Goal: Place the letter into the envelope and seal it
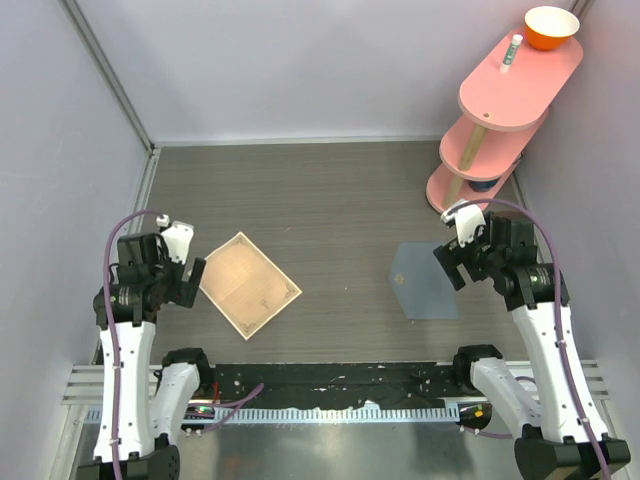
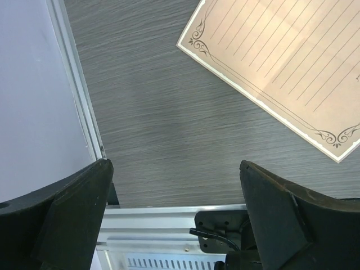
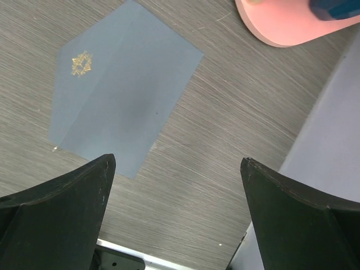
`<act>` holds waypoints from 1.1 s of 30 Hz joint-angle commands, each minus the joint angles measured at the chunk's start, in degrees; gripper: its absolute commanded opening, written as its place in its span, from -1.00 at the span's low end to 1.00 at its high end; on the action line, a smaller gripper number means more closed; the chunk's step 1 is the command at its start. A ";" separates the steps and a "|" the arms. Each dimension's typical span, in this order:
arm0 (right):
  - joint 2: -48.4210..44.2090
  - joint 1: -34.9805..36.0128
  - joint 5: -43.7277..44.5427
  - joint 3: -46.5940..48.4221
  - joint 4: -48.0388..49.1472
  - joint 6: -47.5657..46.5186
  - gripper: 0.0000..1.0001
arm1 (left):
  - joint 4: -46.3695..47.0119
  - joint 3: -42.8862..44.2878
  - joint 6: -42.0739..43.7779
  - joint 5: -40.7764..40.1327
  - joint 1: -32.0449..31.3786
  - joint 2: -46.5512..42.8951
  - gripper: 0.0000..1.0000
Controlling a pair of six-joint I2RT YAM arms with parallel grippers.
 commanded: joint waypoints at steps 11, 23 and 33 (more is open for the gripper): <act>27.44 13.13 -13.95 18.00 0.27 14.61 0.99 | -5.44 9.58 10.05 18.27 0.20 24.47 0.99; 52.65 32.47 -35.47 25.92 19.59 41.67 0.99 | -17.12 34.19 21.47 37.67 11.09 58.46 0.99; 67.16 40.82 -42.16 25.04 48.42 69.63 0.57 | -15.46 39.74 22.71 40.08 12.41 74.49 1.00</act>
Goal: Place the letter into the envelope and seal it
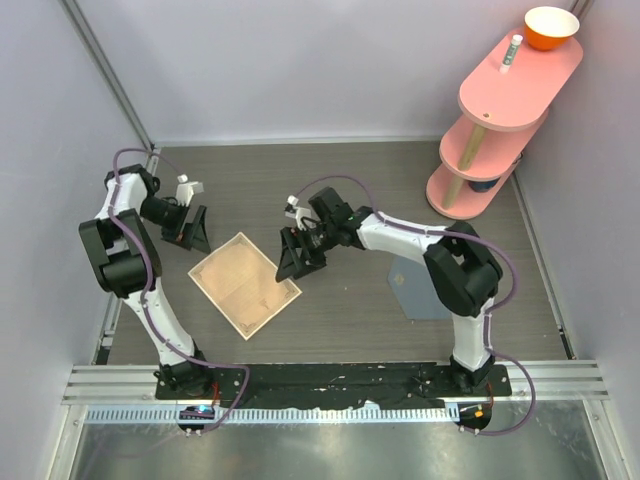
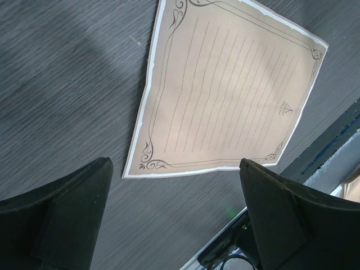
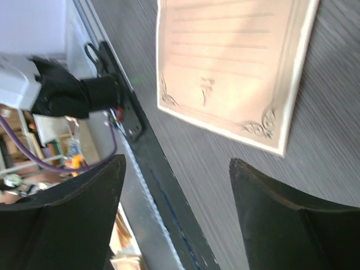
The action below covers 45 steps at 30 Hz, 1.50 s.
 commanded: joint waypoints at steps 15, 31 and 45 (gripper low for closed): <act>19.79 4.50 1.35 9.64 10.44 15.25 -0.98 | 1.07 3.18 3.61 -0.24 -0.65 11.62 1.00; 26.91 4.41 9.09 14.75 -0.82 9.45 -0.98 | -2.27 -1.13 7.92 5.45 -5.05 9.78 0.56; 18.67 1.87 1.82 12.47 3.47 7.42 -0.63 | -2.27 -4.90 8.18 7.23 -6.98 -2.25 -1.00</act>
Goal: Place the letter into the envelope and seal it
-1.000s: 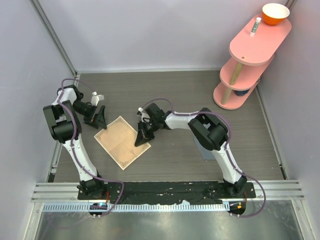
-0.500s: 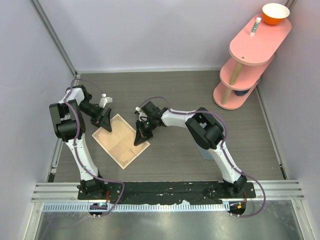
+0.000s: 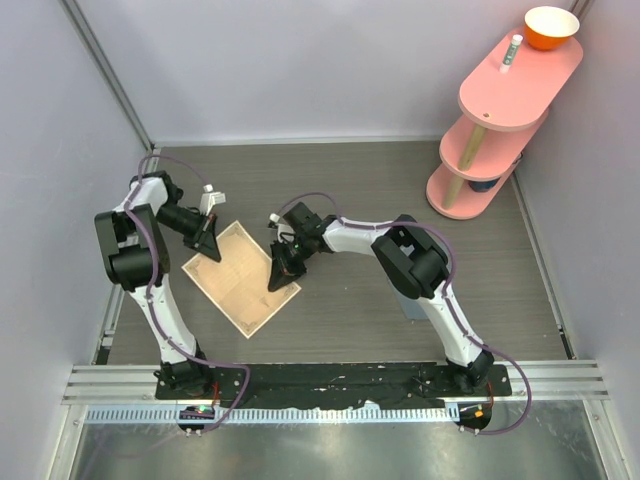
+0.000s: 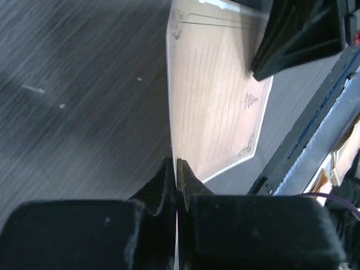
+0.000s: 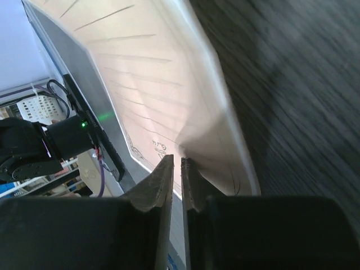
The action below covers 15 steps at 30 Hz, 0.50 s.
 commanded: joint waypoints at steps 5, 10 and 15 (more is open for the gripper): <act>-14.41 -7.99 -7.90 -6.78 1.40 -8.00 -0.10 | 0.55 -3.87 3.86 -1.14 -3.87 -16.92 -1.00; -29.15 -11.43 -2.47 -8.37 -11.25 -27.42 0.52 | -1.64 -5.28 7.73 -1.93 -6.86 -28.25 -1.00; -41.12 -11.43 7.29 -16.97 -8.56 -39.13 0.83 | -4.45 -5.98 13.43 0.61 -11.52 -39.15 -1.00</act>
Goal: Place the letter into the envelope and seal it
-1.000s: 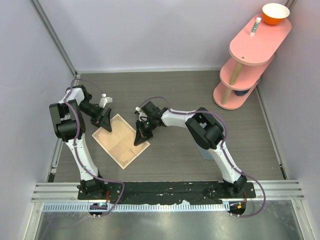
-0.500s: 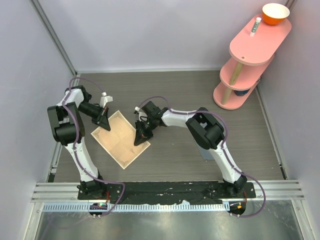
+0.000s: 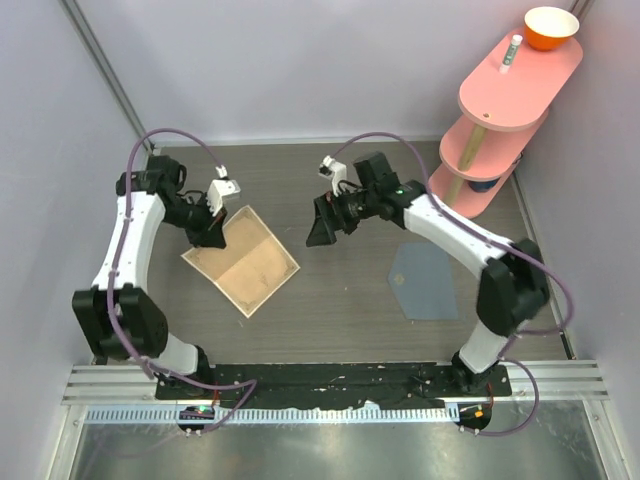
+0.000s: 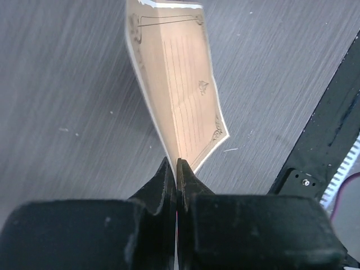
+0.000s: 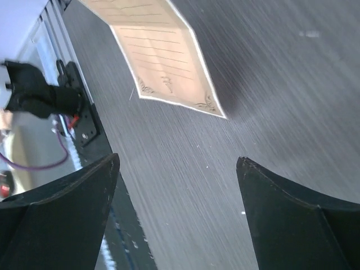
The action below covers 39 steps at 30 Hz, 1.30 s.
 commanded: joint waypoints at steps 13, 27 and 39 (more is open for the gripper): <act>-24.80 8.75 6.25 -15.69 9.59 -17.41 0.83 | -5.99 3.76 6.93 12.74 -11.87 -24.03 -1.00; -24.28 13.85 17.24 -12.70 13.54 -11.72 -0.98 | -4.66 1.14 2.18 16.17 -12.75 -31.15 -0.78; -24.55 13.85 11.01 -8.66 15.83 -7.23 -0.98 | -9.68 -7.74 7.98 12.92 -19.42 -35.73 0.71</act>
